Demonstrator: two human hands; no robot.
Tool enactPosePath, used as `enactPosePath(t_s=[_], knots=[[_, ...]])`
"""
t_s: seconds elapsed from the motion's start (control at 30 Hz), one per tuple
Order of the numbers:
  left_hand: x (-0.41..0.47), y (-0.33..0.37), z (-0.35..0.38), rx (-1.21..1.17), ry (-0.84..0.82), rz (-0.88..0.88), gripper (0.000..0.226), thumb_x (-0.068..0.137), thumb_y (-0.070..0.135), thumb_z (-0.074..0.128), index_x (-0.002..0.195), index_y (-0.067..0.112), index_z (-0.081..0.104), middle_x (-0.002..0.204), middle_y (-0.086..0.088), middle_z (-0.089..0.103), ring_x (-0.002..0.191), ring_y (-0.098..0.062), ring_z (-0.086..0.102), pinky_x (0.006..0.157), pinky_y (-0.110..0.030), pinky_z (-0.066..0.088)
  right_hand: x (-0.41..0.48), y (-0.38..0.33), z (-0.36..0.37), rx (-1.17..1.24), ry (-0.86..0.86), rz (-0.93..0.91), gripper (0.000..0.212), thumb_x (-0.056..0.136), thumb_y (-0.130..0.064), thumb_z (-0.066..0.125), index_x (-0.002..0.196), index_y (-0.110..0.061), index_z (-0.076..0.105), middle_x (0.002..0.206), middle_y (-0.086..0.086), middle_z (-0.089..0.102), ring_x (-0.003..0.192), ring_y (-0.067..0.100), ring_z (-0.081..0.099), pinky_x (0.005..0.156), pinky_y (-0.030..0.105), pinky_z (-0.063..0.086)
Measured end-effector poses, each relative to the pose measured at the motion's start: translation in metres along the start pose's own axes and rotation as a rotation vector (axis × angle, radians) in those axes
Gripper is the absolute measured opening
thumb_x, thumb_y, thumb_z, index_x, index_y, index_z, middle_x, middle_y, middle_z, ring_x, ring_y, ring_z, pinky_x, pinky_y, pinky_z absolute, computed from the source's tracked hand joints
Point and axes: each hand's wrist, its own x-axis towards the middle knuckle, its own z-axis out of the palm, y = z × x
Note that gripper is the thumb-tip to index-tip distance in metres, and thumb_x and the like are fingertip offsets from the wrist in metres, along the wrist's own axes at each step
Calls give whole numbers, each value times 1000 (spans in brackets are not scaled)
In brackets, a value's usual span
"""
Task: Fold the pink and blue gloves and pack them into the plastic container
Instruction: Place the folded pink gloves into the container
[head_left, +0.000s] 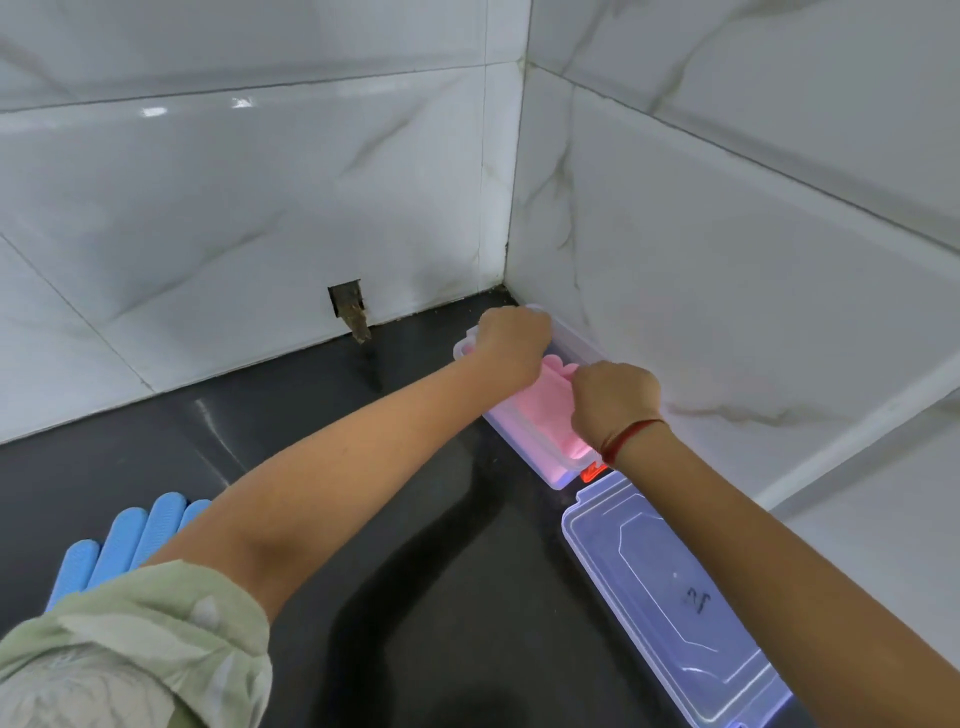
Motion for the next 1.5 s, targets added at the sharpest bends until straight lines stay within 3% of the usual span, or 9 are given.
enactPosePath(t_s=[0.07,0.23,0.4,0.53,0.7,0.9,1.13,1.33,1.5], knots=[[-3,-1,-5,-53,-20,44,34,82,17,67,112,10,54,98,-4,61,87,-21,58,66,-30,42,0,4,-1,75,48,-34,33,87,-14,50,120,-14,53,110,11,63,99,32,63,74,37,50],[-6,-1,8,-228,-411,40,35,85,21,67,117,13,57,103,-3,59,107,-24,56,101,-42,43,9,2,1,269,-313,-106,43,89,-21,56,128,-7,44,122,17,59,109,32,57,93,37,46],[-1,2,17,-239,-448,-6,42,86,27,65,124,19,51,116,-3,56,119,-25,48,107,-45,35,15,-5,-2,243,-348,-60,34,88,-21,56,120,-7,54,120,17,61,110,34,58,90,40,47],[-31,-7,6,-427,-29,22,26,89,28,58,111,14,57,109,-5,60,106,-23,57,87,-30,44,-3,-6,-10,244,-247,-48,39,91,-21,51,128,-10,48,120,16,61,108,32,59,91,40,47],[-137,-34,10,-610,688,-66,39,78,25,70,112,9,58,132,-17,47,134,-37,31,109,-44,27,-50,-16,-24,325,169,-50,42,89,-32,51,129,-17,50,127,10,59,116,30,54,105,42,32],[-268,-75,62,-468,339,-350,58,85,45,58,134,19,39,155,-12,19,146,-30,-5,115,-46,2,-113,-97,-34,642,37,-282,43,84,-35,60,122,-16,55,121,10,59,111,29,56,98,38,42],[-380,-111,108,-407,134,-619,74,87,54,52,143,14,25,158,-15,10,146,-32,-2,116,-48,9,-158,-188,0,721,-376,-415,54,82,-34,65,130,-17,48,132,8,52,122,21,51,105,33,40],[-425,-106,137,-476,-87,-640,92,89,66,34,150,9,-4,159,-14,-9,146,-27,-10,117,-41,0,-175,-256,1,830,-456,-457,56,85,-30,63,134,-13,42,132,8,52,120,23,51,104,37,41],[-424,-99,140,-446,-147,-599,90,90,66,28,149,10,-10,159,-11,-10,146,-25,-10,117,-43,-4,-181,-290,-3,986,-466,-360,59,86,-20,60,135,-1,32,84,7,54,81,19,52,76,37,47]])
